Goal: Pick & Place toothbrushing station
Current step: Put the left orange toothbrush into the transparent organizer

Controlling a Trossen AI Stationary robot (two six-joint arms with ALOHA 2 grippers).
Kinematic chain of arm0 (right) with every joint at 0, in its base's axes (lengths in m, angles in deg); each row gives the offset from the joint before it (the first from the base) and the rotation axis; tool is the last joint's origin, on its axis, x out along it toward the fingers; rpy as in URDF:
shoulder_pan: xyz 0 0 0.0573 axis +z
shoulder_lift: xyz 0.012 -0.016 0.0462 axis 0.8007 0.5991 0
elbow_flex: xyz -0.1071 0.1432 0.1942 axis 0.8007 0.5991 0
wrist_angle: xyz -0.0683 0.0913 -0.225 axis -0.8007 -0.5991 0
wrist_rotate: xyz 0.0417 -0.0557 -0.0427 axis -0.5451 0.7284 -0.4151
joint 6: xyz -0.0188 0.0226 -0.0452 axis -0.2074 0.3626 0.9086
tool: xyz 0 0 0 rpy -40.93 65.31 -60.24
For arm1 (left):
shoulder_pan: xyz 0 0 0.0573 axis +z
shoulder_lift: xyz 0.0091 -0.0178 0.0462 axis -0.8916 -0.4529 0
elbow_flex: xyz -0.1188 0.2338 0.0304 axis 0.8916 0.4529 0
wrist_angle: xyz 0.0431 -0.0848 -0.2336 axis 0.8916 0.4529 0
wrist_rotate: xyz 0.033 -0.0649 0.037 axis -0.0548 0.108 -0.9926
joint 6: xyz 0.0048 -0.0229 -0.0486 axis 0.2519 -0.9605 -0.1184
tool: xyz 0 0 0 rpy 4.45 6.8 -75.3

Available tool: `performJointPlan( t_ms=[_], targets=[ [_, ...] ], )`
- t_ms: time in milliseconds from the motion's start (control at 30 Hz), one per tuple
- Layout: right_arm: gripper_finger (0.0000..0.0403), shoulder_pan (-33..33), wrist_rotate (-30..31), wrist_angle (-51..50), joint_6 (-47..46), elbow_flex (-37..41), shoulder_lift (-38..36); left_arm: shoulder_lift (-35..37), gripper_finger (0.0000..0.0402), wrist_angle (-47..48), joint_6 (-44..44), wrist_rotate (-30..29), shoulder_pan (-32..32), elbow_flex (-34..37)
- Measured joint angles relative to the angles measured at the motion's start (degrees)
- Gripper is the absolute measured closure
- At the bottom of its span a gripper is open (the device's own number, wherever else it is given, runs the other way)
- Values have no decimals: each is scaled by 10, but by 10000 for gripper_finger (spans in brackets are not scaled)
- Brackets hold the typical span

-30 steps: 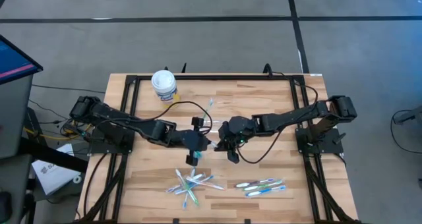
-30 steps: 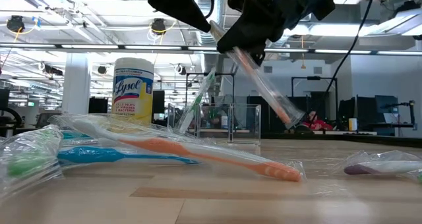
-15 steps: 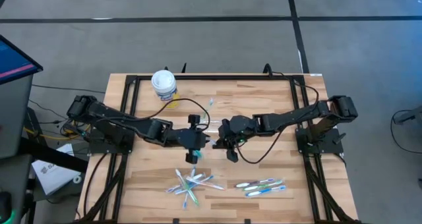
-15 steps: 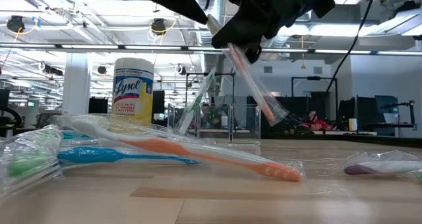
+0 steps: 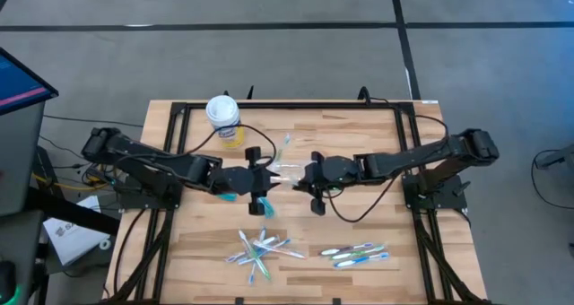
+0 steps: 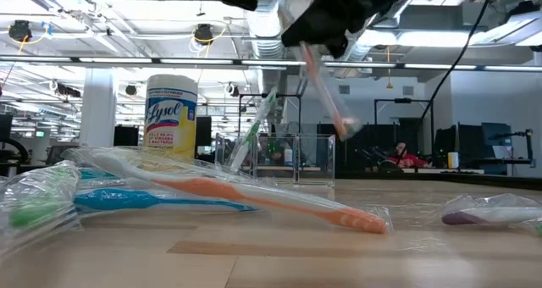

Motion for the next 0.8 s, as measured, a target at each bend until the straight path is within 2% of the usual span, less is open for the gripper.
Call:
performJointPlan(
  t_ms=[167,300,433,600,800],
  targets=[
    [398,-3,56,21,-1,36,-43,22,316,-4,-38,-3,0,42],
    [398,-13,98,91,-4,84,-79,41,316,-16,-67,-4,0,75],
    [398,-28,111,182,-3,128,-101,62,315,-48,-70,-4,0,107],
    [398,-43,149,251,0,163,-92,95,315,-83,-83,-7,0,142],
    [398,-65,159,331,1,194,-64,128,315,-132,-85,-9,0,185]
  ],
)
